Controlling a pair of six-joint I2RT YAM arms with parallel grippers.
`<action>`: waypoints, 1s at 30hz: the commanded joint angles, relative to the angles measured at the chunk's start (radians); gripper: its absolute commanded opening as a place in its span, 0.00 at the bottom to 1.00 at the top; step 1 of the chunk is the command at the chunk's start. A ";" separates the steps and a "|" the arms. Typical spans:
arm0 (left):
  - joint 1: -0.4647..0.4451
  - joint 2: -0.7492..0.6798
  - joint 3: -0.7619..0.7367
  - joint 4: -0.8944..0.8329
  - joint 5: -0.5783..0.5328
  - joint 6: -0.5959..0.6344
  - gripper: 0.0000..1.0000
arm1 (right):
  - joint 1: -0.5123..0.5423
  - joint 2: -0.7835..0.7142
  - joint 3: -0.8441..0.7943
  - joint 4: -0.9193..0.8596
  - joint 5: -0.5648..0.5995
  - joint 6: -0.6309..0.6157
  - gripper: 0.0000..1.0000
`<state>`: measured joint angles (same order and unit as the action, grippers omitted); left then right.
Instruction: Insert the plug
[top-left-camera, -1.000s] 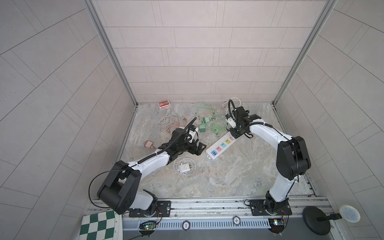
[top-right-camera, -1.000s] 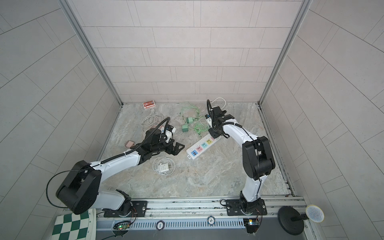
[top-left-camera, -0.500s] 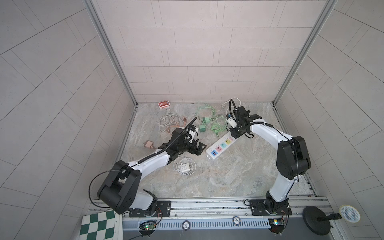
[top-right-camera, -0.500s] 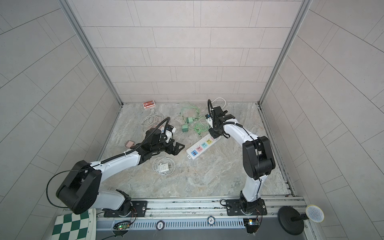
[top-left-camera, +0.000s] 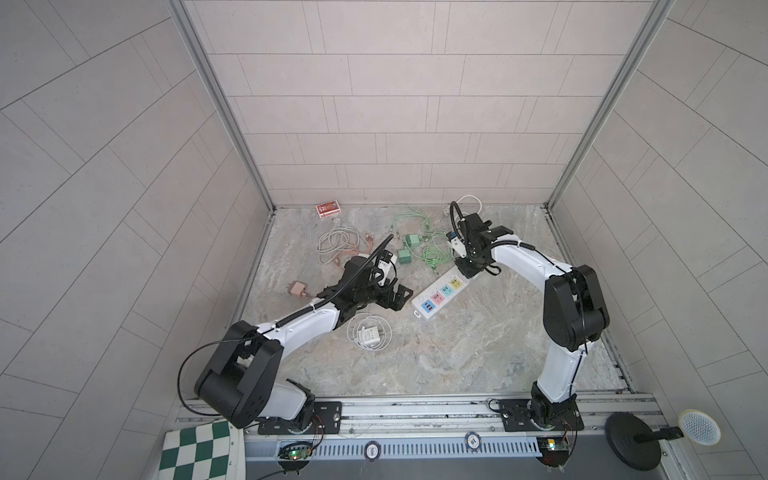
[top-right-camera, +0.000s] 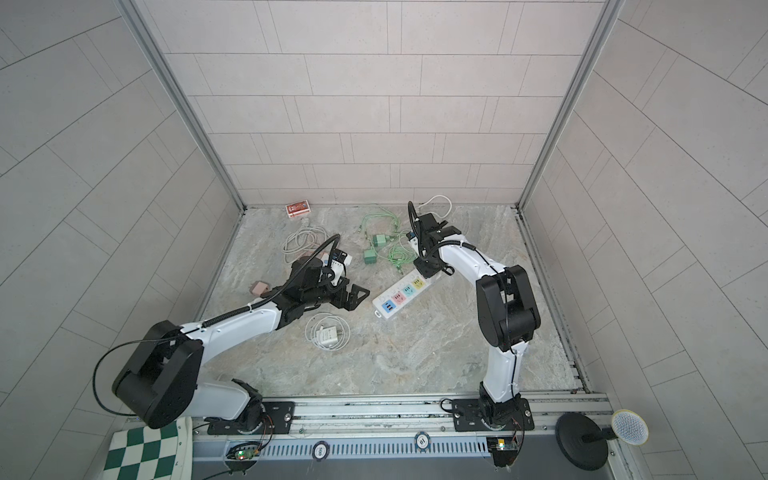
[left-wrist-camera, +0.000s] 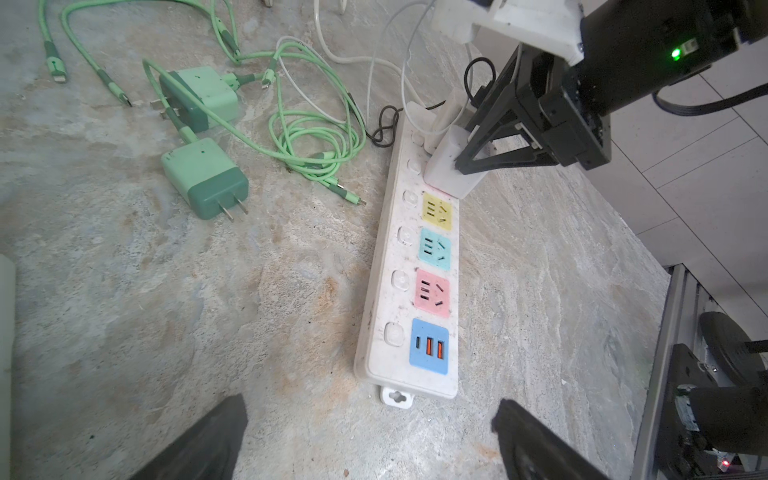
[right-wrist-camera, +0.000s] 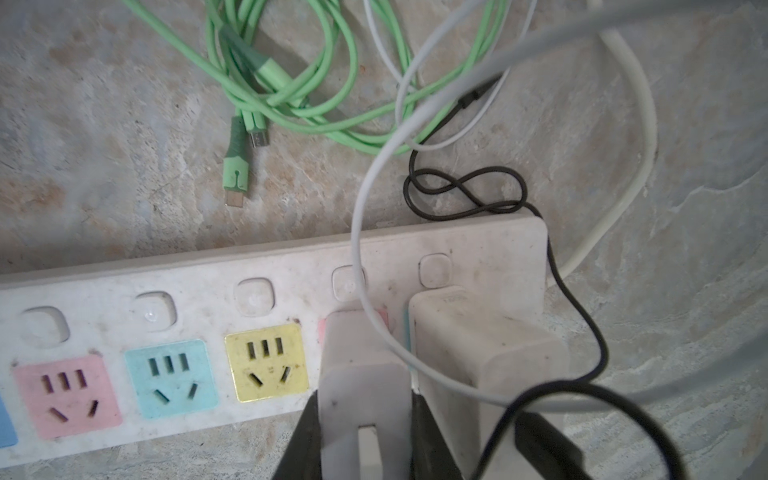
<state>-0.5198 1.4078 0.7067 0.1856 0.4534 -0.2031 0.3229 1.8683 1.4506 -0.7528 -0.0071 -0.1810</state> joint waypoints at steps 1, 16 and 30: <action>-0.005 -0.034 0.019 0.012 -0.041 0.004 1.00 | 0.015 0.092 -0.054 -0.079 0.061 0.016 0.00; 0.083 -0.010 0.106 -0.079 -0.284 -0.045 1.00 | 0.022 0.049 -0.197 0.027 0.010 0.086 0.10; 0.131 0.225 0.286 -0.154 -0.283 -0.021 1.00 | 0.024 -0.107 -0.193 0.061 -0.071 0.106 0.40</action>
<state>-0.3920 1.5944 0.9344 0.0528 0.1574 -0.2314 0.3351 1.7706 1.2881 -0.5972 -0.0021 -0.0982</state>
